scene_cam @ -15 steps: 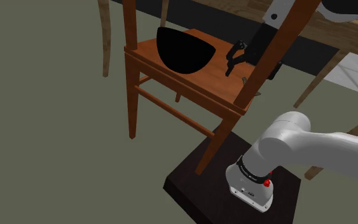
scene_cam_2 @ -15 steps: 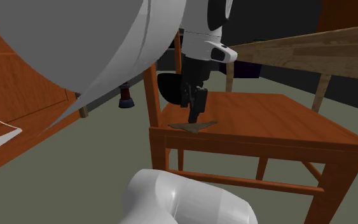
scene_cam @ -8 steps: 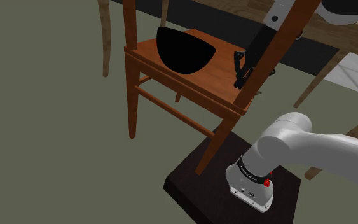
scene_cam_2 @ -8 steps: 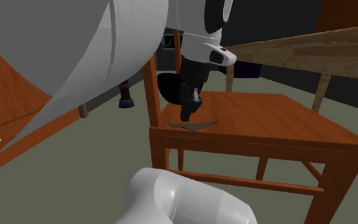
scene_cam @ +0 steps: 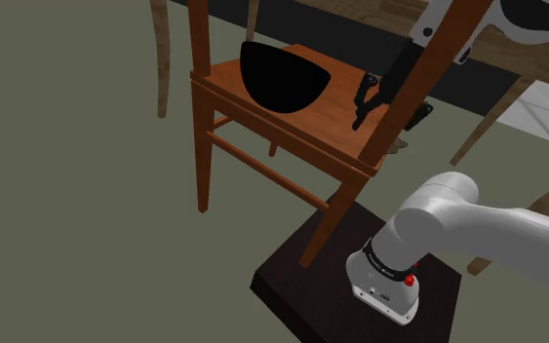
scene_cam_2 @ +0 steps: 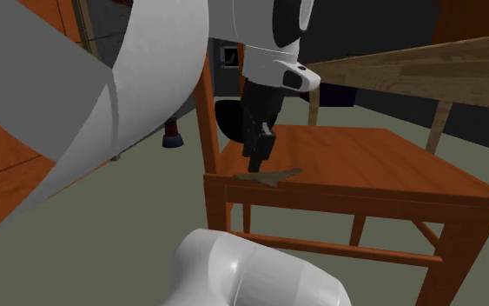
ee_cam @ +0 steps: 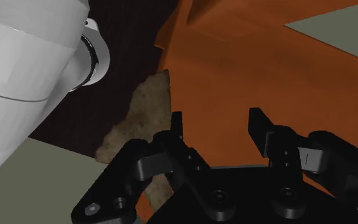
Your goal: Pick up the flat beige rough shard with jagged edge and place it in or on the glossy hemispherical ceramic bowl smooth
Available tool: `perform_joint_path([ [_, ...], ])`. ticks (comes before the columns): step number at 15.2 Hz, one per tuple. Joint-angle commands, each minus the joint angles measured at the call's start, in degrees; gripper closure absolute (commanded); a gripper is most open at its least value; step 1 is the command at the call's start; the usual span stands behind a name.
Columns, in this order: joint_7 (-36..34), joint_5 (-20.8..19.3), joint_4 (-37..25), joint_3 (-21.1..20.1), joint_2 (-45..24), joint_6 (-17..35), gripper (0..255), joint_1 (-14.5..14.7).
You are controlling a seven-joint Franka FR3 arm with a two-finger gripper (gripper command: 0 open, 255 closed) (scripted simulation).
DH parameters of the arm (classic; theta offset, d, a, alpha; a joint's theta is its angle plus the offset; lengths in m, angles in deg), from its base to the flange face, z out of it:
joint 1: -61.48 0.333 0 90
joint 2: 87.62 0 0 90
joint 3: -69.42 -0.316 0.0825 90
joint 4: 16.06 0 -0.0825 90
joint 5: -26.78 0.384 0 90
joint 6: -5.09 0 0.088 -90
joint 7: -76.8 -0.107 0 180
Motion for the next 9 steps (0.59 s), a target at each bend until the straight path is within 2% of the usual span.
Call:
perform_joint_path([
  [1, 0.2, -1.9, -1.2, 2.1, 0.6, -2.7, 0, -0.8],
  [4, 0.7, -5.4, -4.0, 6.1, 1.4, -7.4, 0, -2.3],
  [9, 0.8, -5.1, -0.2, 5.6, 3.4, -5.7, 0, -2.5],
])
